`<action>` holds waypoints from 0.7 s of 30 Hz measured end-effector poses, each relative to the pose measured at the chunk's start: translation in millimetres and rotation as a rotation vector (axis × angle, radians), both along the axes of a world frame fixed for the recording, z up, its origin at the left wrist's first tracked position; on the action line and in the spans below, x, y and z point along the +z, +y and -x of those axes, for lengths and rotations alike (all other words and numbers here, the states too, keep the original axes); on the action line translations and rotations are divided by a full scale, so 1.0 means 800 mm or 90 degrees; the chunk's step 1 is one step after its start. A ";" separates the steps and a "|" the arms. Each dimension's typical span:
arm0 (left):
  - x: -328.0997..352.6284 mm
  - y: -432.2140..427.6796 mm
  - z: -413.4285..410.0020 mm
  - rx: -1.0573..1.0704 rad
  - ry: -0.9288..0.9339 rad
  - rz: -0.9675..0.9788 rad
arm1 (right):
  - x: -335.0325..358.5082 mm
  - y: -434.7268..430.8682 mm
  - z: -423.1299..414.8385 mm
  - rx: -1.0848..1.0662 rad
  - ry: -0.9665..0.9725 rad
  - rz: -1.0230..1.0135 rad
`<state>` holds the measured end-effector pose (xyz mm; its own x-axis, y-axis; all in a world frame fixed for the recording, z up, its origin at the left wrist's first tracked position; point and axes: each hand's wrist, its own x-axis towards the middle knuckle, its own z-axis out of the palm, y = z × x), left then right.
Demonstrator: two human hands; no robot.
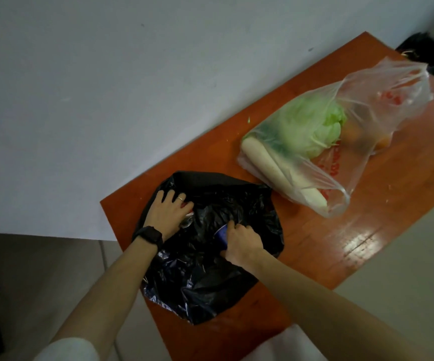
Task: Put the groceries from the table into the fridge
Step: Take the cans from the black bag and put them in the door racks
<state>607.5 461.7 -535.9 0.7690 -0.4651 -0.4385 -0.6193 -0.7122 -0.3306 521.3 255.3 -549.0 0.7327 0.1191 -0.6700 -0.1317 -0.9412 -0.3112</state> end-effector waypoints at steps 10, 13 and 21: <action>0.038 -0.003 0.048 0.225 -0.097 0.359 | 0.012 -0.036 0.010 -0.074 -0.053 -0.146; 0.047 -0.015 0.067 0.314 -0.070 0.434 | 0.019 -0.043 0.019 -0.110 -0.085 -0.218; 0.101 -0.067 0.099 0.460 0.028 0.705 | 0.087 -0.083 0.070 -0.325 -0.277 -0.423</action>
